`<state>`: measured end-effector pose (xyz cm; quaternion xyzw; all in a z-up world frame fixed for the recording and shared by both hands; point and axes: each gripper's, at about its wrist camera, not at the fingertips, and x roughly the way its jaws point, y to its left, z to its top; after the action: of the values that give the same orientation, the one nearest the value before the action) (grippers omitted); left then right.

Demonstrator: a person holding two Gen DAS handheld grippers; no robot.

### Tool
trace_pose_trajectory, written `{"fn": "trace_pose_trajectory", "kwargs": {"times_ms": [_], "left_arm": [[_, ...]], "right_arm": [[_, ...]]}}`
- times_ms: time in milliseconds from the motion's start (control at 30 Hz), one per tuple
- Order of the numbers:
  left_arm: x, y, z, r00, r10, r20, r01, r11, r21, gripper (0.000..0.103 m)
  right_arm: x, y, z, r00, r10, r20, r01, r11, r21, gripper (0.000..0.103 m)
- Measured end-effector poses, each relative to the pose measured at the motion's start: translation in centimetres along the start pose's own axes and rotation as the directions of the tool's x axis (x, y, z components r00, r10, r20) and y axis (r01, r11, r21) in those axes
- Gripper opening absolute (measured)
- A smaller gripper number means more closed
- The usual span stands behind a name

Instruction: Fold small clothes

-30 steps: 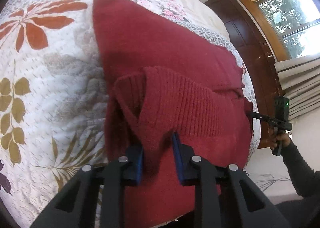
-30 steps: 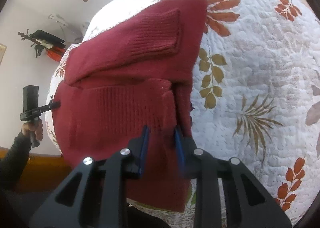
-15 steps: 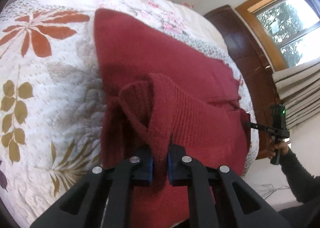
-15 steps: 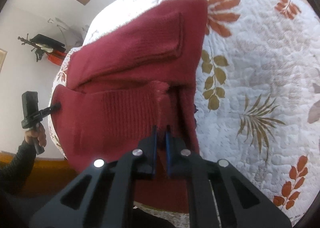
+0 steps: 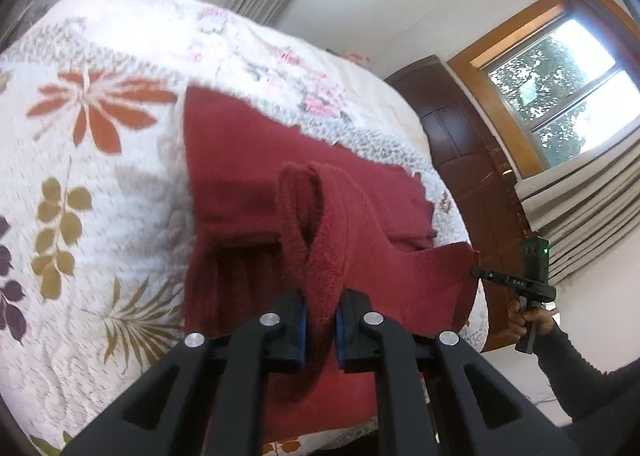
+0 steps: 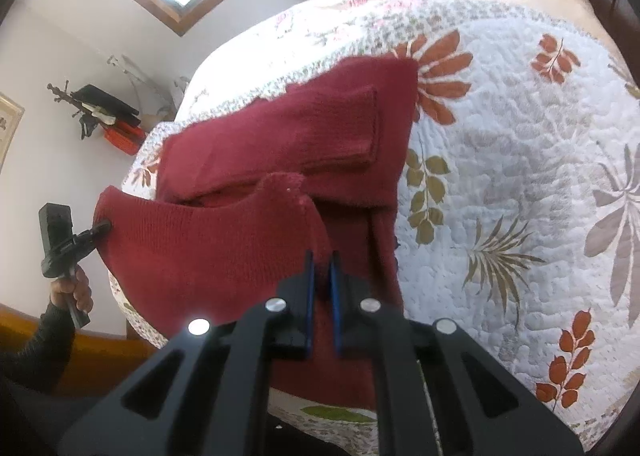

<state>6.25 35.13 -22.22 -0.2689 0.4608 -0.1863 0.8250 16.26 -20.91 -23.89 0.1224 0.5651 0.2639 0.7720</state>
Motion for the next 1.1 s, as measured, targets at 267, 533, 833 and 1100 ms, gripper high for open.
{"fn": "trace_pose_trajectory", "kwargs": {"times_ms": [267, 533, 833, 1100], "left_arm": [[-3.8, -2.1, 2.1, 0.996, -0.023, 0.087, 0.018, 0.998, 0.059, 0.01], [-2.6, -0.7, 7.4, 0.994, -0.034, 0.103, 0.027, 0.998, 0.063, 0.01], [3.3, 3.4, 14.3, 0.999, -0.026, 0.039, 0.026, 1.0, -0.006, 0.01], [5.1, 3.4, 20.0, 0.998, -0.051, 0.044, 0.05, 0.999, 0.008, 0.01]], "right_arm": [[-3.8, 1.6, 2.3, 0.995, 0.01, 0.099, -0.008, 1.0, -0.02, 0.006], [-2.1, 1.6, 8.1, 0.994, -0.009, 0.109, 0.012, 1.0, -0.024, 0.006], [2.9, -0.5, 15.2, 0.998, -0.024, 0.055, 0.022, 0.999, 0.043, 0.006], [4.1, -1.0, 20.1, 0.998, -0.032, 0.055, 0.029, 0.998, 0.056, 0.006]]}}
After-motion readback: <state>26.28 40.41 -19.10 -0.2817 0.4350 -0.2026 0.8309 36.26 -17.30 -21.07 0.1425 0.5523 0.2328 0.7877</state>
